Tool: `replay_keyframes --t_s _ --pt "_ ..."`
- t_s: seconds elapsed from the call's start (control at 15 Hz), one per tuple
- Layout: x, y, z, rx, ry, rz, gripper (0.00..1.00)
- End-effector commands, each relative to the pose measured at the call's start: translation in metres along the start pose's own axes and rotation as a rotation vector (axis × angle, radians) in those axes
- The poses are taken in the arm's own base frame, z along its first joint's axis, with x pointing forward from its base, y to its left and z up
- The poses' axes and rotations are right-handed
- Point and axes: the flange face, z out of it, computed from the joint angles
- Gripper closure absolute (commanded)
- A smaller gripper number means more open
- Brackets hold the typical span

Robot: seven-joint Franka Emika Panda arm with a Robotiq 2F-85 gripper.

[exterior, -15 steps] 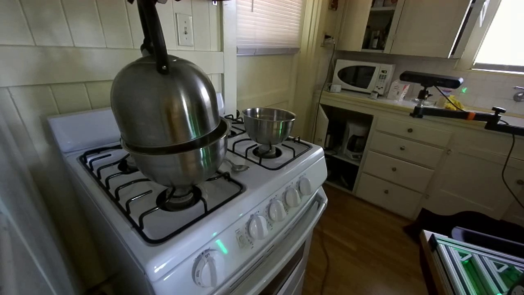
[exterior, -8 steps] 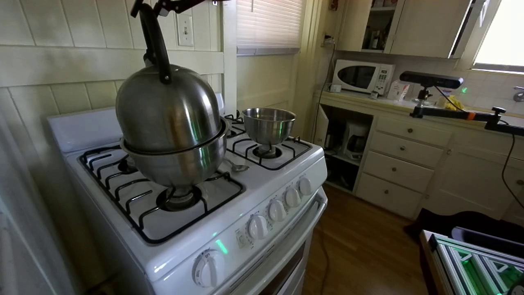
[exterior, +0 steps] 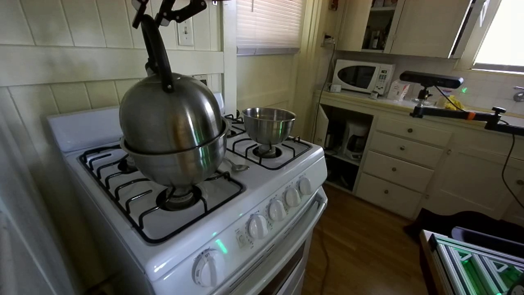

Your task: Put the kettle inside the silver bowl on the left

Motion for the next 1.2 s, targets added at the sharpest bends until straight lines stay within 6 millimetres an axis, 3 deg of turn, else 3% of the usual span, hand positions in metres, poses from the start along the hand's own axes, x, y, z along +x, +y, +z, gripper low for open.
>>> replay_keyframes --t_s 0.0,1.13 --pt "0.002 -0.006 -0.007 0.011 -0.022 -0.001 0.95" --pt "0.011 0.005 0.013 -0.006 -0.051 0.06 0.95"
